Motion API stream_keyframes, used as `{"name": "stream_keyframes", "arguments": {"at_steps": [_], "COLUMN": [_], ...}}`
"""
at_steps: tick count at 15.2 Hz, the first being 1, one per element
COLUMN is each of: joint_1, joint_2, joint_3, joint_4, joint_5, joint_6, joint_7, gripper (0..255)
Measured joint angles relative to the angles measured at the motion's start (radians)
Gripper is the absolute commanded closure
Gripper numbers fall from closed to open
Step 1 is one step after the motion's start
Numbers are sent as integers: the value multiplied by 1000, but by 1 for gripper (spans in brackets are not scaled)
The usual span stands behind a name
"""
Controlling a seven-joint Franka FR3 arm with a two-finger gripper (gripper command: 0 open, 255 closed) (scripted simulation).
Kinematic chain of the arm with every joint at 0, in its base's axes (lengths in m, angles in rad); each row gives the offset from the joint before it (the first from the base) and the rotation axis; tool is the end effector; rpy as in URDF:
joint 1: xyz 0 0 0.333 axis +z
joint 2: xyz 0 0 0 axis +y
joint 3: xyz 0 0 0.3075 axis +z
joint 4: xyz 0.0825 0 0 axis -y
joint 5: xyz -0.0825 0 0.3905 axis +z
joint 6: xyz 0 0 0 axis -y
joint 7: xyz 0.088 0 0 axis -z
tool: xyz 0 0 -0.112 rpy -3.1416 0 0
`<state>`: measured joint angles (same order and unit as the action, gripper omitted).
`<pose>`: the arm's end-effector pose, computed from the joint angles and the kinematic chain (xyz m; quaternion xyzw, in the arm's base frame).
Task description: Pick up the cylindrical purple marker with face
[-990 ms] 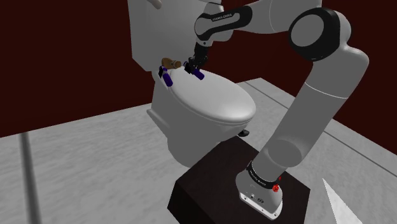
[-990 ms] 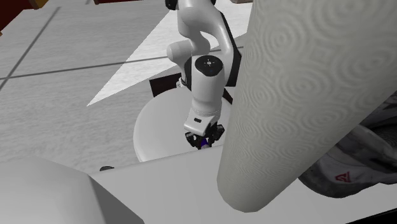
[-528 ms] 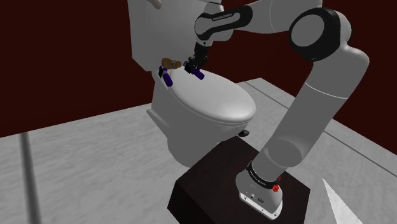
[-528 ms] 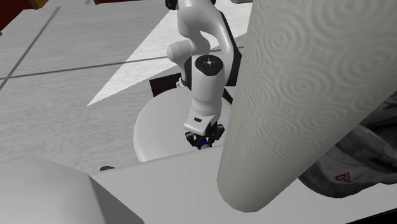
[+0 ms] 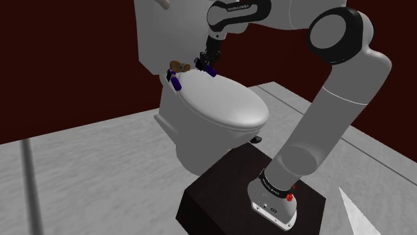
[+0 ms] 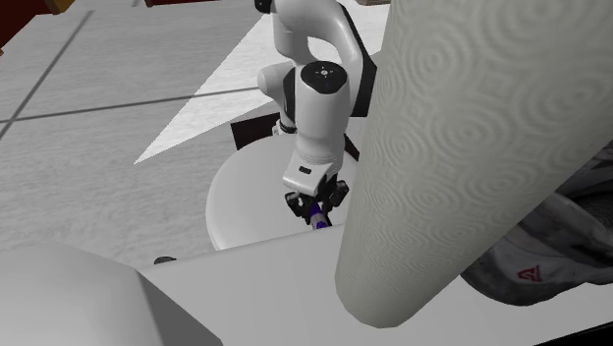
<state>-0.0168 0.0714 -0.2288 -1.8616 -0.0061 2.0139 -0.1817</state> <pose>0.5778 -0.1426 0.4692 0.9986 -0.0301 0.0381 0.0194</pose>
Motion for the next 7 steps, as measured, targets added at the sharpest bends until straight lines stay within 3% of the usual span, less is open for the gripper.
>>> {"name": "stream_keyframes", "arguments": {"at_steps": [7], "joint_1": [0], "joint_2": [-10], "joint_3": [0], "joint_4": [79], "joint_5": [-2], "joint_6": [-88], "joint_7": [0], "gripper": [255]}}
